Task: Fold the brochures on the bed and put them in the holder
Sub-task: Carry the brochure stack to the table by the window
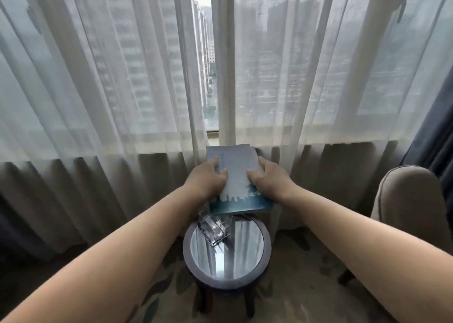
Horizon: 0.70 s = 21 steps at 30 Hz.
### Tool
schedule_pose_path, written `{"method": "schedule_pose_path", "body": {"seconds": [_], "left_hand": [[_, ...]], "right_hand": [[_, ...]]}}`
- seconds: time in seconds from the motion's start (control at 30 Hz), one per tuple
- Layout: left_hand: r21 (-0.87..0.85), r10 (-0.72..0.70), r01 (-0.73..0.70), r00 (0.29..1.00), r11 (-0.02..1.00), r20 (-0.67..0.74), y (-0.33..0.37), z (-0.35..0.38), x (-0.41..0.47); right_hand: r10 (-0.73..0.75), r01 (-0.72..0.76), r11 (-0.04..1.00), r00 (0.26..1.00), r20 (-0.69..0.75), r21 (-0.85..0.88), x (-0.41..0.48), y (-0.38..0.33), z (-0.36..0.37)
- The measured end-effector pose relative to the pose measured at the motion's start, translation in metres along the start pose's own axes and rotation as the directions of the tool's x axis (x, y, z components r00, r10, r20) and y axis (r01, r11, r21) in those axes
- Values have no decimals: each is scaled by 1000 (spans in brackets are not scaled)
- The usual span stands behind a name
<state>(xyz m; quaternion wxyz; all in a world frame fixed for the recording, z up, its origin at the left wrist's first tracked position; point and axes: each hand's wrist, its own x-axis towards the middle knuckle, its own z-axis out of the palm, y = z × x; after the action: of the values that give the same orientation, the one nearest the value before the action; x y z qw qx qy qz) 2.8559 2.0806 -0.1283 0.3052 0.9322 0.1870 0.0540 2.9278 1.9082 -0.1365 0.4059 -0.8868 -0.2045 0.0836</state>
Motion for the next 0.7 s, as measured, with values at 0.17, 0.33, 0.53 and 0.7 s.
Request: {"method": "schedule_pose_path", "body": {"seconds": [0.17, 0.33, 0.53, 0.7], "left_hand": [[-9, -107, 106, 994, 994, -27, -24, 41, 73], [-50, -235, 236, 972, 970, 21, -49, 90, 120], [-20, -288, 292, 952, 956, 107, -84, 142, 158], [60, -279, 272, 936, 960, 213, -126, 185, 173]], "right_hand": [[-19, 16, 999, 996, 83, 40, 83, 41, 29], [-12, 5, 999, 978, 209, 34, 143, 87, 53], [67, -82, 996, 944, 322, 32, 182, 140, 91], [184, -201, 980, 894, 408, -3, 194, 190, 130]]}}
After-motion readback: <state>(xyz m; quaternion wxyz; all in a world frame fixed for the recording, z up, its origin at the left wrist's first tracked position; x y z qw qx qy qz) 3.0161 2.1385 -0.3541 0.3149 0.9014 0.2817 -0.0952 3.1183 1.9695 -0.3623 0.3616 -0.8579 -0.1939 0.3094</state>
